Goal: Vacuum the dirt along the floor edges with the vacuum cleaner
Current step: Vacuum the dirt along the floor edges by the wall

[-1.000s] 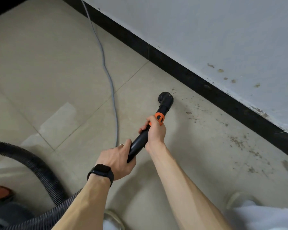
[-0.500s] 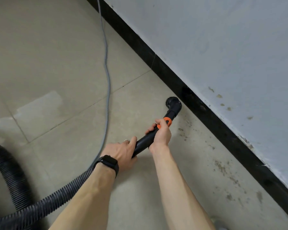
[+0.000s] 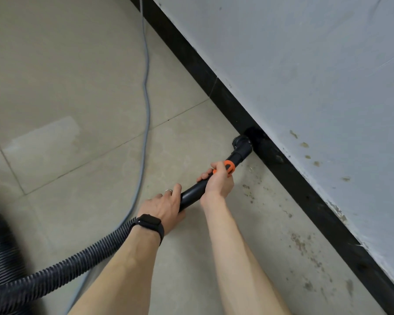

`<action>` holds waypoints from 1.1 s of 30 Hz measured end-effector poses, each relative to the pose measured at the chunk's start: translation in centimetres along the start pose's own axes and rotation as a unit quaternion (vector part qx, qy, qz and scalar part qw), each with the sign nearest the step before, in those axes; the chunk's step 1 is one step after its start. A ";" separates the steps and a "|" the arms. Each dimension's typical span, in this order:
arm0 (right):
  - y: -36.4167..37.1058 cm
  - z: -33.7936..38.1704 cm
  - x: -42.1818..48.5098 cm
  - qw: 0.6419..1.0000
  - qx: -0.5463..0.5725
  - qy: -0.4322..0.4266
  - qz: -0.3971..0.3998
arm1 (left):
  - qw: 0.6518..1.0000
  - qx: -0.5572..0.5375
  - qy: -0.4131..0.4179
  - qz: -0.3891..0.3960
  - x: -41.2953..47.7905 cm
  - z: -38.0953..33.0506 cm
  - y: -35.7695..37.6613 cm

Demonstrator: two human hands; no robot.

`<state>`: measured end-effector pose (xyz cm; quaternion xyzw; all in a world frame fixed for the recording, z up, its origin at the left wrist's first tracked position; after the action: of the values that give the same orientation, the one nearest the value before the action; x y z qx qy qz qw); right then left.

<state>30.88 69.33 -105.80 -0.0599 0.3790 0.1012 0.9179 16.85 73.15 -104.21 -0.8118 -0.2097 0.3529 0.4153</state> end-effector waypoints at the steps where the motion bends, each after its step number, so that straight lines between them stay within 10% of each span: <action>1: 0.8 0.3 0.1 1.000 -0.016 -0.006 0.007 | 1.000 -0.018 -0.019 -0.006 0.1 0.2 -0.2; 11: 6.8 2.8 -0.3 0.988 -0.076 -0.001 0.137 | 0.975 -0.203 -0.070 -0.050 1.5 2.5 -3.4; 33: -3.1 -9.7 -10.9 0.993 0.049 0.100 0.037 | 0.989 0.086 0.089 0.085 -11.6 6.4 0.9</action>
<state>17.42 62.99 -104.89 -0.0102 0.4754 0.1098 0.8729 4.41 68.65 -102.92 -0.8160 -0.0715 0.3299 0.4693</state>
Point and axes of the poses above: each hand's wrist, its own x-axis towards the middle knuckle, its own y-axis out of the palm, z = x × y, the point moved 6 cm from there along x, towards the middle knuckle, and after that the axes turned 10 degrees about -x, right-handed, at the moved point
